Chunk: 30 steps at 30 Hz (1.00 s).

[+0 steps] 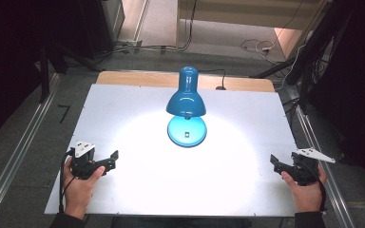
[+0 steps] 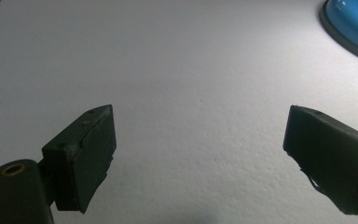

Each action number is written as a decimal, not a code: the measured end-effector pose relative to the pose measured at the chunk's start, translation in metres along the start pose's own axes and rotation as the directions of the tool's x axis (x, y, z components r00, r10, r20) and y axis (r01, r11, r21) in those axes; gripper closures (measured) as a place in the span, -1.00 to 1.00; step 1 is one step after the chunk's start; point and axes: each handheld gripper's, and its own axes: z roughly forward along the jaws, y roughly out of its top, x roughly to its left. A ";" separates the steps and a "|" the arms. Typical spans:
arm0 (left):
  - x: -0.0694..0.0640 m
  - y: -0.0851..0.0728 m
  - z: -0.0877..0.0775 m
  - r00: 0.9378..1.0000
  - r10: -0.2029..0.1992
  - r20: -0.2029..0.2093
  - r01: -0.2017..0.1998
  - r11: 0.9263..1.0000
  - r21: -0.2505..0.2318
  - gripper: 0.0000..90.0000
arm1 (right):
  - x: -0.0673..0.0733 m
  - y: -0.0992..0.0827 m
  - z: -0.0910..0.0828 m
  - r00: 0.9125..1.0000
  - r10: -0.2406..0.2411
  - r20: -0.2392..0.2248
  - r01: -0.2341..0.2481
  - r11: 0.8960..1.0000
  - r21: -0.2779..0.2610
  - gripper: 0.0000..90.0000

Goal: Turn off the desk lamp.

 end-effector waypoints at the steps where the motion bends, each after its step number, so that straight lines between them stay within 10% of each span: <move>1: -0.001 -0.001 0.001 1.000 0.003 0.003 -0.003 1.000 0.005 -0.78 | 0.000 0.000 0.000 1.000 0.000 0.000 0.000 1.000 0.000 -0.62; 30: 0.000 0.000 0.001 1.000 -0.001 0.008 0.001 1.000 0.000 -0.78 | 0.032 0.011 0.006 0.997 -0.029 -0.078 0.029 1.000 -0.004 -0.61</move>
